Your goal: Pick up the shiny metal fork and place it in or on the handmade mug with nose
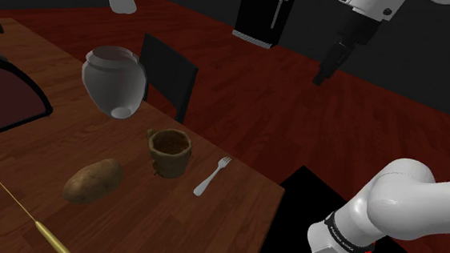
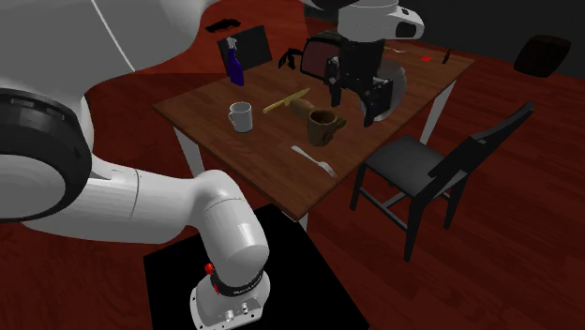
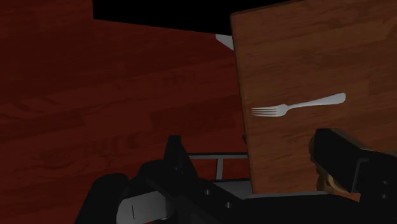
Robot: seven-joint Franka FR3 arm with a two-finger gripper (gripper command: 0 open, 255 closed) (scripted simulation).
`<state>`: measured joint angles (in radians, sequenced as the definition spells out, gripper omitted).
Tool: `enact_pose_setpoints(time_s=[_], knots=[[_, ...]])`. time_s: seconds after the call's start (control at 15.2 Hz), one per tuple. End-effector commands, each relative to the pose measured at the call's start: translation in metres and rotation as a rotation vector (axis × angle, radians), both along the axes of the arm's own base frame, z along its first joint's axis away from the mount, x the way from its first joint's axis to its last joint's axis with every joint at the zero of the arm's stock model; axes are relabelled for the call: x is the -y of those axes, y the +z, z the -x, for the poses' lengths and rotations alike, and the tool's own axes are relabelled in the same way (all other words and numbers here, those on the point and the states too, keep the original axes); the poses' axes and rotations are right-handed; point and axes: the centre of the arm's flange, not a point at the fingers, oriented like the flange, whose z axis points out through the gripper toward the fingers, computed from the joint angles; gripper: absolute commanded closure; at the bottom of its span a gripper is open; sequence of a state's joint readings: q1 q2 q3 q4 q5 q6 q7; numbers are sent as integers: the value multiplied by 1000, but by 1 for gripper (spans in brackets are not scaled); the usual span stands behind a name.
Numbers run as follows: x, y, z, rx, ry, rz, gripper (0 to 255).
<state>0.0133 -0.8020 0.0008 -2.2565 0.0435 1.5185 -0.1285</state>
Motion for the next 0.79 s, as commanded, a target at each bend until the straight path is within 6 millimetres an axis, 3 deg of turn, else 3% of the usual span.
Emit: enact_pose_setpoints(time_s=[0.0,0.73], knots=[[0,0,0,0,0,0,0],[-92,-109,-2,-79,-506,-36,0]])
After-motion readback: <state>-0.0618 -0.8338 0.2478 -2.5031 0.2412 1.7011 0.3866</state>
